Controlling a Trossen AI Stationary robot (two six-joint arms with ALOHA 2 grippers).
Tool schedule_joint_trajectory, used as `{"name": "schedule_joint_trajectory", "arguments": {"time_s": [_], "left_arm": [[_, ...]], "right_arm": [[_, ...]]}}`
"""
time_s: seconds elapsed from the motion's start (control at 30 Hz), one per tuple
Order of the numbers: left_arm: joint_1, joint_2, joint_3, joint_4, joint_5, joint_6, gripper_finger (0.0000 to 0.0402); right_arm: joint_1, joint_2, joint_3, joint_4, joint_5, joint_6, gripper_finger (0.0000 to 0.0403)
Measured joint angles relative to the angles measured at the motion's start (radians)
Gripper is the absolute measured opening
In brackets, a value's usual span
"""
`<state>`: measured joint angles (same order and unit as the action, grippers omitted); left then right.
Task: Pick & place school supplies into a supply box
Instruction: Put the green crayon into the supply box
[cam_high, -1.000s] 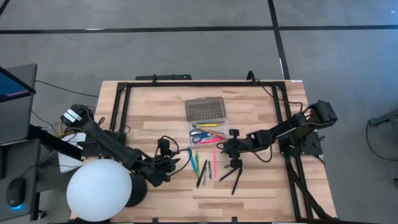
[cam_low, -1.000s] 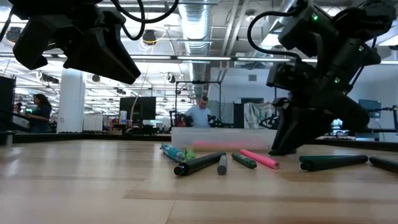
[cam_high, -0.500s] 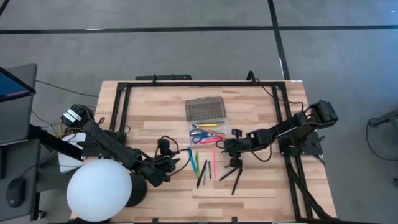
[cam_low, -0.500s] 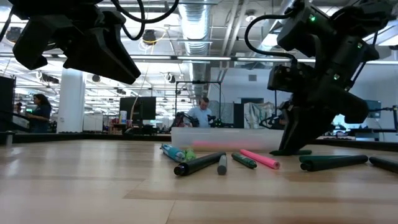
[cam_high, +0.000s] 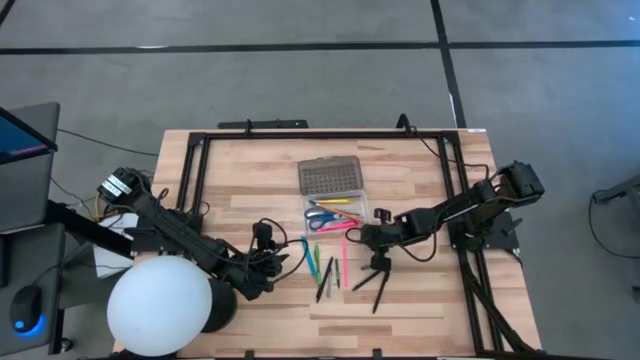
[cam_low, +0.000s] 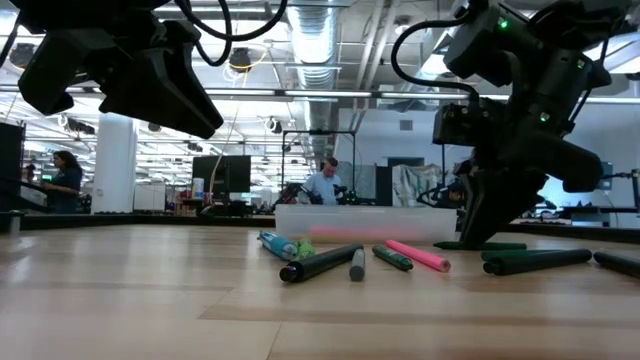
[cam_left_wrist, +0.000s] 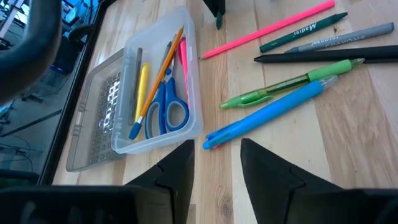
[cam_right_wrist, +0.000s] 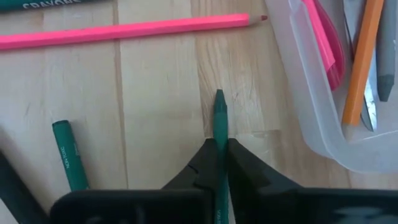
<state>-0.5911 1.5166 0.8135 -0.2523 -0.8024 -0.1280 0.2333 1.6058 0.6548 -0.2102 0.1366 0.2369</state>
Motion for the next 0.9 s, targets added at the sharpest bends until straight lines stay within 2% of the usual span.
{"name": "schedule_joint_trajectory", "arguments": {"time_s": [0.1, 0.27, 0.47, 0.7, 0.9], "left_arm": [[0.000, 0.000, 0.000, 0.000, 0.000, 0.000, 0.0125], [0.000, 0.000, 0.000, 0.000, 0.000, -0.010, 0.0125], [0.001, 0.000, 0.000, 0.006, -0.001, -0.011, 0.0125], [0.001, 0.000, 0.000, 0.008, 0.004, -0.011, 0.0125], [0.002, 0.000, 0.000, 0.007, 0.005, -0.010, 0.0125]], "right_arm": [[0.000, 0.000, 0.000, -0.001, 0.000, 0.029, 0.0008], [-0.012, 0.001, 0.000, -0.007, -0.012, 0.088, 0.0038], [-0.013, 0.000, 0.000, -0.027, -0.049, 0.026, 0.0054], [-0.013, -0.003, 0.006, -0.093, -0.073, 0.054, 0.0042], [-0.013, -0.004, 0.007, -0.101, -0.095, 0.051, 0.0009]]}}
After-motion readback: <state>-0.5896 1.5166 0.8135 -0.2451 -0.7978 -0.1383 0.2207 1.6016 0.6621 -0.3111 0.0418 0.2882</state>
